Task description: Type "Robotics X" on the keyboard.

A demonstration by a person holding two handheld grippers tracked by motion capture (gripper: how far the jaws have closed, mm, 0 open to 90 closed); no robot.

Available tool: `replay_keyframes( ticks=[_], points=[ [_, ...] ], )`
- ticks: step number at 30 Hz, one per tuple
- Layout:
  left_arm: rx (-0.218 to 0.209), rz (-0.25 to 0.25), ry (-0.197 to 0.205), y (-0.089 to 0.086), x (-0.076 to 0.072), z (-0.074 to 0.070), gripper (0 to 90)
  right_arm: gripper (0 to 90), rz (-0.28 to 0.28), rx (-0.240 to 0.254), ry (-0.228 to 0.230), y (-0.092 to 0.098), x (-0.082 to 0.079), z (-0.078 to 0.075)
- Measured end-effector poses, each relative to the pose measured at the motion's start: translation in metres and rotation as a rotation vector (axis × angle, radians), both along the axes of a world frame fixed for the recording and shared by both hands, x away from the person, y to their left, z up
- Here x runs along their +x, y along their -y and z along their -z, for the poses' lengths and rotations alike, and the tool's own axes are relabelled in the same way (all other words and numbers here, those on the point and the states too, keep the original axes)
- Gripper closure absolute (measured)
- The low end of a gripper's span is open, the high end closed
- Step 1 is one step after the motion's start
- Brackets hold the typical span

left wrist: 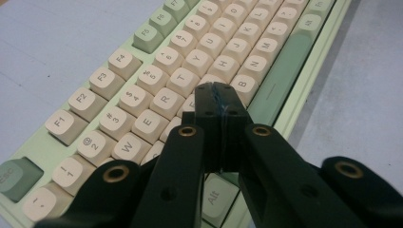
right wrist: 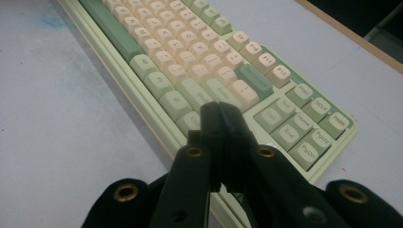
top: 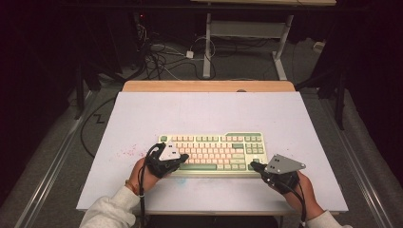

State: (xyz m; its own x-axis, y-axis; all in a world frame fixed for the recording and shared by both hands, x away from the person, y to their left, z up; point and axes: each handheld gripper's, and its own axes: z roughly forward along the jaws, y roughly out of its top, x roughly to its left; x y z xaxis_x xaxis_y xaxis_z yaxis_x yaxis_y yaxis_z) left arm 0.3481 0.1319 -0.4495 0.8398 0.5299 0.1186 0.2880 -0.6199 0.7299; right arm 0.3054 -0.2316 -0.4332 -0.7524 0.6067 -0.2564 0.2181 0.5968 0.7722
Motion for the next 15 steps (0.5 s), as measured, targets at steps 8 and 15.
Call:
replay_keyframes(
  ticks=[8,15],
  points=[
    [0.013,0.006,-0.003,0.0032,0.001,0.003,87.6,90.0,-0.005,-0.007,-0.004,-0.0007,0.0003,0.0009],
    [0.028,0.004,-0.006,0.0056,0.0018,0.0066,87.6,90.0,-0.003,-0.009,-0.005,-0.0006,0.0004,0.001]
  ],
)
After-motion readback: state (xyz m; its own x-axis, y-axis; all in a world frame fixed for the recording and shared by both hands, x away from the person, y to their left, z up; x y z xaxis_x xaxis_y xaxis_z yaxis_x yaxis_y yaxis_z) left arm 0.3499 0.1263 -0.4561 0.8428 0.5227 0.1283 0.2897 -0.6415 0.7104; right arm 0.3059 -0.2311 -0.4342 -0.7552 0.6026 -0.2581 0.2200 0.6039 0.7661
